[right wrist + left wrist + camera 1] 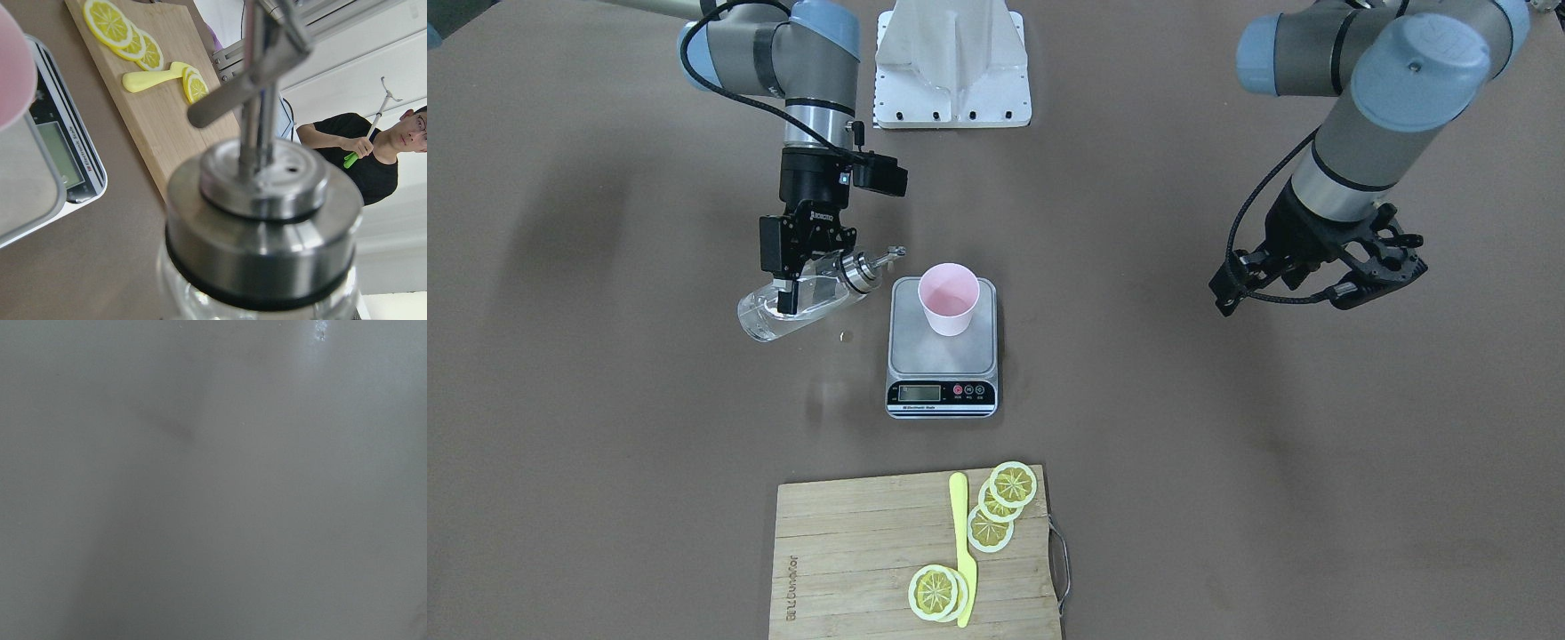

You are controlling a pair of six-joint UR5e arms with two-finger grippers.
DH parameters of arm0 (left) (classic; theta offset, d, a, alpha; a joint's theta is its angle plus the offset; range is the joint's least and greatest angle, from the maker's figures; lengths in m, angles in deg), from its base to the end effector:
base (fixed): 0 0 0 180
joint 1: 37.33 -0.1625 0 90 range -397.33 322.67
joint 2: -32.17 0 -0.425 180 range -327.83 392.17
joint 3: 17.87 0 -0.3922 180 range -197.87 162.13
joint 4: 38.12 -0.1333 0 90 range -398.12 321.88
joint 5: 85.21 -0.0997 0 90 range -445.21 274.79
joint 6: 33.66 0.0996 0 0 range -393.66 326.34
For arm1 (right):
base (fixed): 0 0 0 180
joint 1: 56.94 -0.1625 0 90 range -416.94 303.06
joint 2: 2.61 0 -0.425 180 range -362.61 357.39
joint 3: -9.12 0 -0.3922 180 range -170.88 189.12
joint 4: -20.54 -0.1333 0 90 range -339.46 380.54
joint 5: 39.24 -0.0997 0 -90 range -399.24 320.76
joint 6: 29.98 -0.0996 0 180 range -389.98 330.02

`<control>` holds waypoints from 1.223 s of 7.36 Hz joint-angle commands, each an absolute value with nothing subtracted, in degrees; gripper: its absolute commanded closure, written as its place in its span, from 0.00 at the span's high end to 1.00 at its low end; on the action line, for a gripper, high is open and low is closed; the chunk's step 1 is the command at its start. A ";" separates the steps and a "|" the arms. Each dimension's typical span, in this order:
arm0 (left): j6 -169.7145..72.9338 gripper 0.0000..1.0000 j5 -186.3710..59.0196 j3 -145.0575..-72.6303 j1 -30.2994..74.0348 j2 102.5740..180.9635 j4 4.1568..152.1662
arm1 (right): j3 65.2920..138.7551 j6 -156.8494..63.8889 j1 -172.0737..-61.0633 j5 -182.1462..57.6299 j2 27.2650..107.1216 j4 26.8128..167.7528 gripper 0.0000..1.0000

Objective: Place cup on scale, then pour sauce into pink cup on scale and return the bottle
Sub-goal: 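Move the held bottle beside the pink cup and tilt it over the cup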

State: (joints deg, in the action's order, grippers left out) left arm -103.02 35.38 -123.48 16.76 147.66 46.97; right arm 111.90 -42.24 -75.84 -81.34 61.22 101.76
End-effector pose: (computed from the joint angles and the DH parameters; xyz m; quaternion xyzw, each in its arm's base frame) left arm 0.2906 -0.5421 0.2986 -0.0175 0.3903 -0.1854 0.9017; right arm -0.5090 -0.3933 0.2685 0.5230 0.0314 -0.2675 0.8087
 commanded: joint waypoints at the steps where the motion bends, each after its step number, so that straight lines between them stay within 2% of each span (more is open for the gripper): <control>1: -103.00 0.99 35.38 -123.43 16.81 147.49 46.96 | 109.49 -42.28 -75.22 -77.83 60.93 102.27 0.00; 5: -103.01 0.99 35.29 -123.43 16.81 147.49 46.87 | 103.35 -41.84 -73.73 -72.21 58.40 103.06 0.00; 9: -103.01 0.99 35.38 -123.26 16.81 146.96 46.96 | 102.54 -40.44 -73.55 -69.30 56.45 109.29 0.00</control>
